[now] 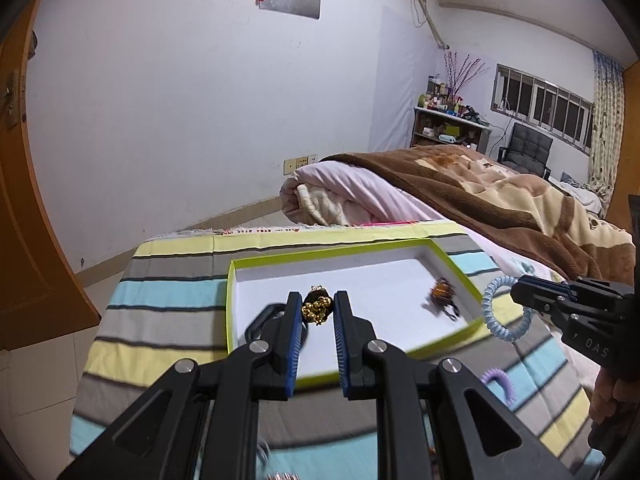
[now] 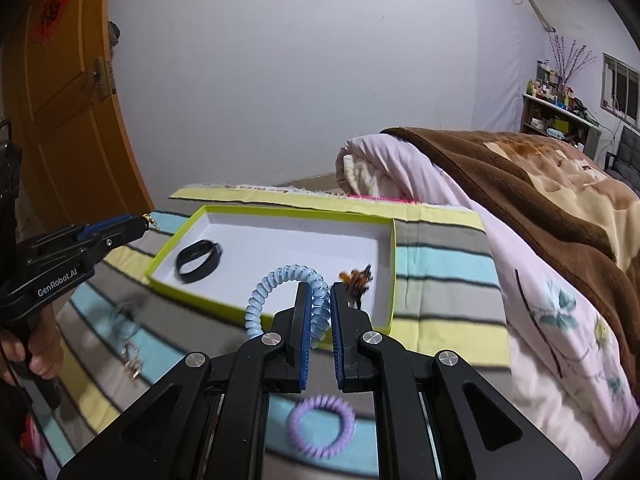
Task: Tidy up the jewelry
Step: 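Carry the gold charm and blue coil tie with both tools into the box, then open both tools to release the gold charm and blue coil tie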
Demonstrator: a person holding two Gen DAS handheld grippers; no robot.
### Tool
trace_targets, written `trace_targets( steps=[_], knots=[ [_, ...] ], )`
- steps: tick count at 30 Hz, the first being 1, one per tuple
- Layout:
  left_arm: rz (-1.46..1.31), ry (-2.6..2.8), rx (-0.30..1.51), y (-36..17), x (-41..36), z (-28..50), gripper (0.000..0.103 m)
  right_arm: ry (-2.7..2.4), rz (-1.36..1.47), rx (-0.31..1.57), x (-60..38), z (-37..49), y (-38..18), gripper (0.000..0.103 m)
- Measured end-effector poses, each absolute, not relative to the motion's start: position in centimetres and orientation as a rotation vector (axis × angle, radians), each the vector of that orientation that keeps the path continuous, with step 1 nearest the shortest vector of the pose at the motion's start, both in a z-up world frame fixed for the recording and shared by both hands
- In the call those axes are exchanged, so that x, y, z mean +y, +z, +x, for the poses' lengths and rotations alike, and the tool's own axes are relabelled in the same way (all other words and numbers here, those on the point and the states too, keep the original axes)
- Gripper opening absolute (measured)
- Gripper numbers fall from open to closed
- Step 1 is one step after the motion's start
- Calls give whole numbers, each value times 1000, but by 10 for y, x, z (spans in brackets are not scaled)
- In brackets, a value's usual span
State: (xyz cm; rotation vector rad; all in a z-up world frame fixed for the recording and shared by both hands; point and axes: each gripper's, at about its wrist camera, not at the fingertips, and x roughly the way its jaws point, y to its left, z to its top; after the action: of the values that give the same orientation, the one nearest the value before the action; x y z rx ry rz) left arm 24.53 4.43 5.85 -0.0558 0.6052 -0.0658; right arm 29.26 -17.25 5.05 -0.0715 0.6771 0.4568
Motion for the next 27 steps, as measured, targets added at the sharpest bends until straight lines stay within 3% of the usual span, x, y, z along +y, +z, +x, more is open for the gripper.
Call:
trace_targets(
  steps=[27],
  knots=[
    [-44, 44, 840, -12, 76, 363, 17, 392, -66, 891, -149, 426, -14, 9]
  ],
)
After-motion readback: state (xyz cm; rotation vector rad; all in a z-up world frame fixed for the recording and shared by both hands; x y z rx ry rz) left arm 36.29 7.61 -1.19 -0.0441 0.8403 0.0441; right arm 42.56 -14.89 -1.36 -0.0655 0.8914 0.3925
